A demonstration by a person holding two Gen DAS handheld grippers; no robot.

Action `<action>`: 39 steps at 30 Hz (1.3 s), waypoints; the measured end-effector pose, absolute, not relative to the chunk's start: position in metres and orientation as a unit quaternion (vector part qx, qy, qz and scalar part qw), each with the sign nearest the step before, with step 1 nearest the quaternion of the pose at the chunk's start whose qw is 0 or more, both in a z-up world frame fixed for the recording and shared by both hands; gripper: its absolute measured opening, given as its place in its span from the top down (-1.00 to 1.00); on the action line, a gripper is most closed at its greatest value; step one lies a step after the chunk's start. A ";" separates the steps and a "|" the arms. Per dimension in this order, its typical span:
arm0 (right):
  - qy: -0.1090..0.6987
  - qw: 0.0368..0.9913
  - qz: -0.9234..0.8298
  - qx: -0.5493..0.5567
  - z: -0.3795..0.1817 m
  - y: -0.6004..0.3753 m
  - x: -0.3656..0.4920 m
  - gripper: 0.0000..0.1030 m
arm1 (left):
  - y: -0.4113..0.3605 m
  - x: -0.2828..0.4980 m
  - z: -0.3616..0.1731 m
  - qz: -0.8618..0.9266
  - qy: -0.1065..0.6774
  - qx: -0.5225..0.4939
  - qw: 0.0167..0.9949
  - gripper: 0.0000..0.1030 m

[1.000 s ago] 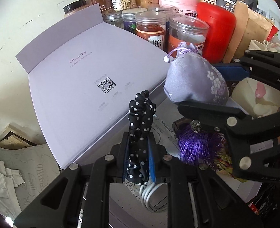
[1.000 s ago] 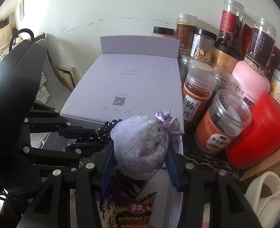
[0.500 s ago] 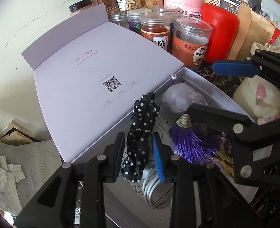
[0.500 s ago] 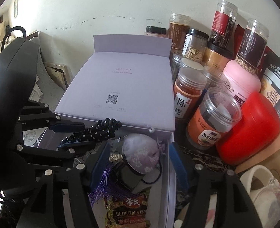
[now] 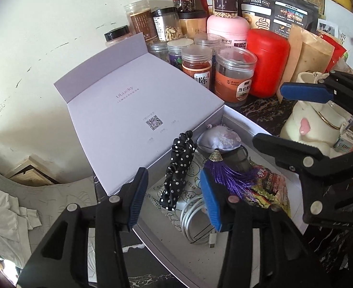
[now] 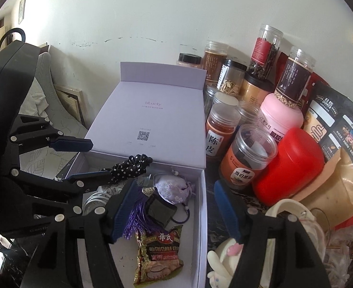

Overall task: Organize objects
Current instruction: 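Open the left tool to drop the scrunchie while the right tool releases the sachet, then withdraw both tools from the box toward the red snack packet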

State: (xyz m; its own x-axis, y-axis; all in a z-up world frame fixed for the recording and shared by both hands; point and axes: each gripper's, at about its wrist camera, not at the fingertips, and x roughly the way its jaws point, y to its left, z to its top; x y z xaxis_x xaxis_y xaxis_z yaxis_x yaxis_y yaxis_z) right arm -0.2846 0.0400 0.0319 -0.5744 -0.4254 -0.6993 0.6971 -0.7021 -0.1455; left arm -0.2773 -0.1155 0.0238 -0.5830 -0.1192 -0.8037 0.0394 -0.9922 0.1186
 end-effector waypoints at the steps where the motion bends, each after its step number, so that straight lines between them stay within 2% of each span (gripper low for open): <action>1: 0.208 0.324 -0.864 0.324 0.035 0.042 -0.281 -0.30 | -0.114 -0.274 0.027 -0.889 -0.045 0.453 0.047 0.16; 24: 0.201 0.308 -0.889 0.272 0.091 0.094 -0.201 -0.30 | -0.069 -0.183 0.094 -0.909 -0.061 0.408 0.058 0.16; 39: 0.199 0.284 -0.900 0.265 0.095 0.140 -0.138 -0.30 | -0.026 -0.127 0.103 -0.918 -0.060 0.389 0.043 0.16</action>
